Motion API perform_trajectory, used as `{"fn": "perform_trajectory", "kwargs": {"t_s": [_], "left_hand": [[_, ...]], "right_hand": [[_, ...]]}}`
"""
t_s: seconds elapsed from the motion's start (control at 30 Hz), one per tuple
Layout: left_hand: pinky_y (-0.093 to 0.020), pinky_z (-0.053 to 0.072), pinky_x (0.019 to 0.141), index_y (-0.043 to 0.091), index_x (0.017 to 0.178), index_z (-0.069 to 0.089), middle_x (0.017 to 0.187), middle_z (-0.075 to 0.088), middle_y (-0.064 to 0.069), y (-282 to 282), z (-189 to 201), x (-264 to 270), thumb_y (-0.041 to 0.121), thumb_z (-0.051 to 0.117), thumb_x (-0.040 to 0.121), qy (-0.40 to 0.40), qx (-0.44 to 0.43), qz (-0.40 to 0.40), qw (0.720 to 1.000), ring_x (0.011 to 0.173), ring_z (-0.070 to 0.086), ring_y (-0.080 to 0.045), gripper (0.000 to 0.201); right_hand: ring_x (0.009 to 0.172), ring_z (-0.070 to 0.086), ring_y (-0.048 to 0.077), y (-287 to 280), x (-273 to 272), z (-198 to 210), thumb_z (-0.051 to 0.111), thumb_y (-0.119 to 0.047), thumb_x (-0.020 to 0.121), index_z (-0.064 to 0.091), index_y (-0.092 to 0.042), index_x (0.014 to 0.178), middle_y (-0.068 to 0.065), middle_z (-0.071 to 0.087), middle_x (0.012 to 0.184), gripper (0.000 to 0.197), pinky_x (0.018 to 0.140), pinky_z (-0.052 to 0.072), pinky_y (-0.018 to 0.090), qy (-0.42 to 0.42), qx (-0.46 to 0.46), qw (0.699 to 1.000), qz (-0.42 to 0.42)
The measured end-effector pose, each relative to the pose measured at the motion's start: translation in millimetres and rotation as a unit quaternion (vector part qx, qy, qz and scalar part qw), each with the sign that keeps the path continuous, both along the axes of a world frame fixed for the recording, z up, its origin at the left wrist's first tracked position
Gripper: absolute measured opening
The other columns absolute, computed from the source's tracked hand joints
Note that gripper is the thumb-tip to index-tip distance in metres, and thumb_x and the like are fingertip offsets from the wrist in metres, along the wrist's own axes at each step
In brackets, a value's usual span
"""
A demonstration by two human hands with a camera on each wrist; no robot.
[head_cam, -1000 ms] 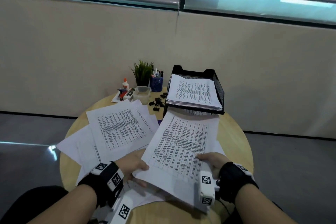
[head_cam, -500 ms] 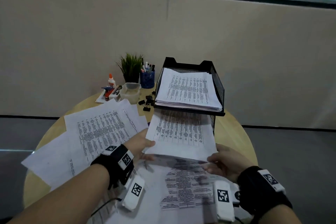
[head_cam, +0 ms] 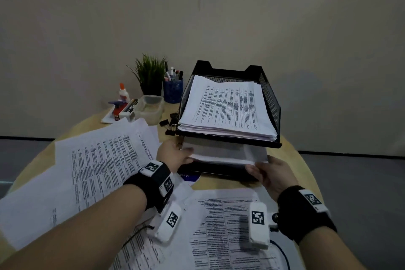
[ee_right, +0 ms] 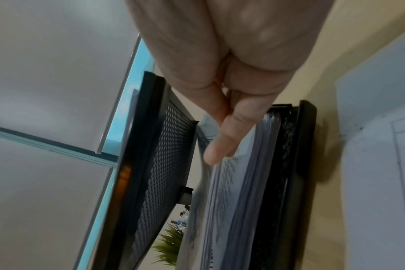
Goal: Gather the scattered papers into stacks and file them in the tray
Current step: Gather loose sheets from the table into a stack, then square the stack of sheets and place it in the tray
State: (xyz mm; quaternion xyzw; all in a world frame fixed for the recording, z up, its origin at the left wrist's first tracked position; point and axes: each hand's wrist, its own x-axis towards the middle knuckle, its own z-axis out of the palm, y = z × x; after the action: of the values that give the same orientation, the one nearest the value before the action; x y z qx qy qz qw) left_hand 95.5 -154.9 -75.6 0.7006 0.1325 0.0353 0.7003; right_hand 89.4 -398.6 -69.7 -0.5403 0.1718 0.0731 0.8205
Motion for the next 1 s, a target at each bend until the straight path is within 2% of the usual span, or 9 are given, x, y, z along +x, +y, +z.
{"fn": "perform_trajectory", "kwargs": {"t_s": [0.13, 0.2, 0.3, 0.4, 0.57, 0.7, 0.8, 0.87, 1.0], "left_hand": [[-0.025, 0.055, 0.049, 0.008, 0.092, 0.065, 0.07, 0.067, -0.007, 0, -4, 14, 0.009, 0.064, 0.085, 0.018, 0.214, 0.002, 0.977, 0.043, 0.062, -0.011, 0.007], [-0.03, 0.056, 0.057, 0.008, 0.103, 0.064, 0.077, 0.07, -0.012, 1, -6, 19, 0.022, 0.064, 0.085, 0.049, 0.344, -0.021, 0.938, 0.06, 0.067, -0.022, 0.023], [-0.028, 0.046, 0.078, 0.016, 0.121, 0.058, 0.115, 0.066, -0.011, 5, -6, 18, 0.036, 0.062, 0.086, 0.066, 0.472, -0.031, 0.879, 0.101, 0.062, -0.031, 0.041], [-0.027, 0.042, 0.074, 0.02, 0.126, 0.052, 0.115, 0.064, -0.011, 4, 2, 5, 0.041, 0.056, 0.089, 0.063, 0.473, -0.032, 0.878, 0.103, 0.061, -0.032, 0.043], [-0.027, 0.041, 0.068, 0.016, 0.11, 0.051, 0.102, 0.064, -0.01, 16, 9, -29, 0.041, 0.053, 0.091, 0.086, 0.443, -0.05, 0.891, 0.091, 0.06, -0.028, 0.031], [-0.029, 0.043, 0.081, 0.013, 0.112, 0.057, 0.116, 0.058, -0.011, 25, 9, -66, 0.038, 0.056, 0.089, 0.149, 0.505, -0.167, 0.834, 0.105, 0.055, -0.028, 0.033], [-0.031, 0.042, 0.091, 0.019, 0.127, 0.05, 0.128, 0.044, -0.011, 29, 2, -98, 0.043, 0.06, 0.084, 0.188, 0.553, -0.209, 0.784, 0.118, 0.045, -0.029, 0.05], [-0.04, 0.04, 0.1, 0.021, 0.134, 0.04, 0.134, 0.036, -0.01, 34, -4, -118, 0.046, 0.062, 0.081, 0.223, 0.565, -0.218, 0.763, 0.125, 0.037, -0.03, 0.063], [-0.052, 0.027, 0.109, 0.018, 0.141, 0.026, 0.147, 0.022, -0.016, 49, -14, -145, 0.05, 0.056, 0.084, 0.276, 0.57, -0.196, 0.749, 0.137, 0.021, -0.038, 0.072]], "right_hand": [[0.051, 0.067, 0.017, 1, 12, -10, 0.046, 0.013, 0.092, 0.057, 0.007, 0.093, 0.012, 0.069, 0.063, 0.013, 0.055, 0.058, 0.019, -0.012, -0.038, 0.999, -0.011], [0.046, 0.065, 0.019, 2, 18, -17, 0.052, 0.01, 0.09, 0.059, 0.009, 0.091, 0.012, 0.067, 0.057, 0.007, 0.052, 0.057, 0.022, 0.003, -0.112, 0.994, -0.02], [0.042, 0.056, 0.024, -2, 19, -22, 0.068, -0.005, 0.085, 0.061, 0.008, 0.08, 0.015, 0.061, 0.053, 0.015, 0.053, 0.056, 0.035, 0.021, -0.283, 0.959, 0.003], [0.042, 0.052, 0.022, -8, 8, -16, 0.073, -0.028, 0.081, 0.065, -0.002, 0.065, 0.012, 0.063, 0.052, 0.032, 0.047, 0.044, 0.027, 0.011, -0.47, 0.88, 0.064], [0.055, 0.051, 0.017, 2, -20, -4, 0.07, -0.024, 0.083, 0.053, -0.011, 0.062, 0.003, 0.057, 0.059, 0.03, 0.055, 0.039, 0.026, -0.032, -0.559, 0.804, 0.197], [0.079, 0.054, 0.014, 22, -55, 2, 0.07, -0.033, 0.083, 0.06, -0.017, 0.082, -0.001, 0.061, 0.088, 0.018, 0.061, 0.04, 0.023, -0.042, -0.611, 0.718, 0.331], [0.095, 0.054, 0.016, 36, -80, 1, 0.075, -0.039, 0.075, 0.059, -0.018, 0.106, -0.002, 0.058, 0.108, 0.04, 0.074, 0.044, 0.027, -0.023, -0.627, 0.663, 0.408], [0.104, 0.053, 0.018, 45, -96, 3, 0.076, -0.039, 0.071, 0.058, -0.018, 0.114, -0.001, 0.056, 0.116, 0.052, 0.083, 0.045, 0.031, -0.025, -0.641, 0.633, 0.434], [0.124, 0.041, 0.024, 57, -124, -3, 0.078, -0.042, 0.067, 0.047, -0.022, 0.131, 0.003, 0.041, 0.134, 0.075, 0.098, 0.042, 0.039, -0.024, -0.646, 0.595, 0.477]]}}
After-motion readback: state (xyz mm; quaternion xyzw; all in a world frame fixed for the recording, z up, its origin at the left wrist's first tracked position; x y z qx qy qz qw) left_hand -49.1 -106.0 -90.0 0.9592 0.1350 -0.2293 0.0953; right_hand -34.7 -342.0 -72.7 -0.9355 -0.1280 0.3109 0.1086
